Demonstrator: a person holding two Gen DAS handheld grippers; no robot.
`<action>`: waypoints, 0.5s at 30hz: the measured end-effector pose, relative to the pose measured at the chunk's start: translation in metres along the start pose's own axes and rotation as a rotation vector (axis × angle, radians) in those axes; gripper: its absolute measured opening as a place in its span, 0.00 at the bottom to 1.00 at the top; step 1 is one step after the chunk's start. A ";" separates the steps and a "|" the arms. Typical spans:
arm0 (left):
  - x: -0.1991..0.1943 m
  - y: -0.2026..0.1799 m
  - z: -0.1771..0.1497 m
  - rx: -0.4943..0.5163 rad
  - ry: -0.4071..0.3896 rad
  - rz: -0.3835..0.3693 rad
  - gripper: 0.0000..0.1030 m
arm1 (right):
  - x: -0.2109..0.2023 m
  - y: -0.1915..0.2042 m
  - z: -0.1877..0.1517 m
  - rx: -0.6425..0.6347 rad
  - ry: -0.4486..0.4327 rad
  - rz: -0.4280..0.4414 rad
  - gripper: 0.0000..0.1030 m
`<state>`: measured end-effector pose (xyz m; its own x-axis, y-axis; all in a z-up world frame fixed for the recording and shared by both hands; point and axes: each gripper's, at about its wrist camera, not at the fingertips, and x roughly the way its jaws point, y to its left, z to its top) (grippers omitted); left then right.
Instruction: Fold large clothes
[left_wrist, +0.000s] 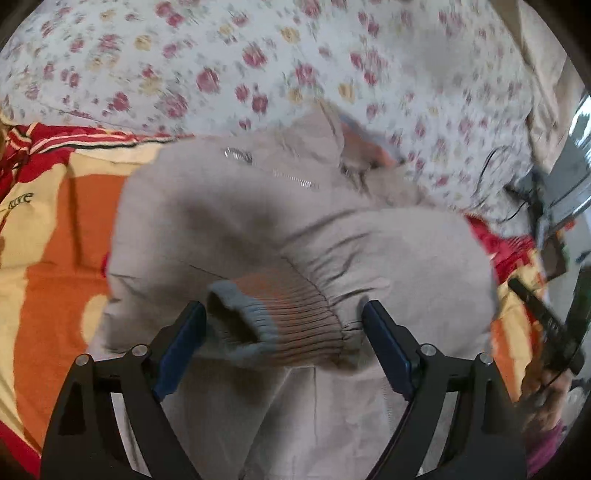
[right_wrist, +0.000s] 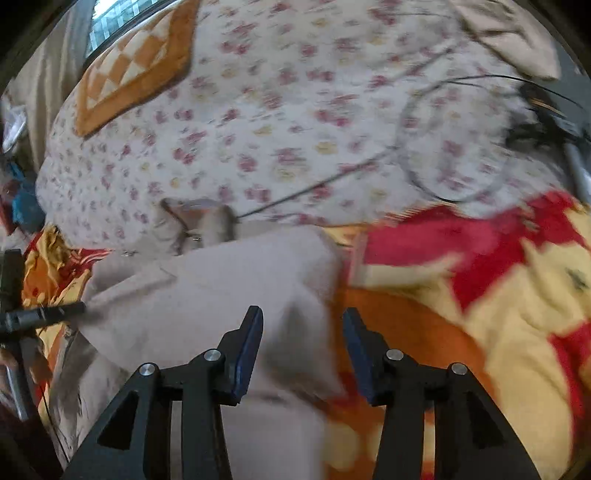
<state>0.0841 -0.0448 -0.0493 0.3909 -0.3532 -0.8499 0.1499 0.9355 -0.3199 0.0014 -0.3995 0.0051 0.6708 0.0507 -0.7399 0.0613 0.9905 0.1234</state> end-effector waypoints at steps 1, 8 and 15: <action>0.005 -0.003 0.001 0.002 0.008 0.017 0.62 | 0.013 0.007 0.001 -0.012 0.016 -0.005 0.44; -0.025 -0.025 0.036 0.120 -0.107 0.050 0.31 | 0.053 0.003 -0.008 0.030 0.062 -0.112 0.45; 0.024 0.007 0.029 0.057 0.022 0.127 0.54 | 0.079 0.008 -0.021 0.009 0.140 -0.137 0.53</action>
<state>0.1204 -0.0472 -0.0598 0.3900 -0.2314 -0.8913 0.1521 0.9708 -0.1855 0.0393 -0.3854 -0.0662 0.5463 -0.0661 -0.8350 0.1519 0.9882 0.0211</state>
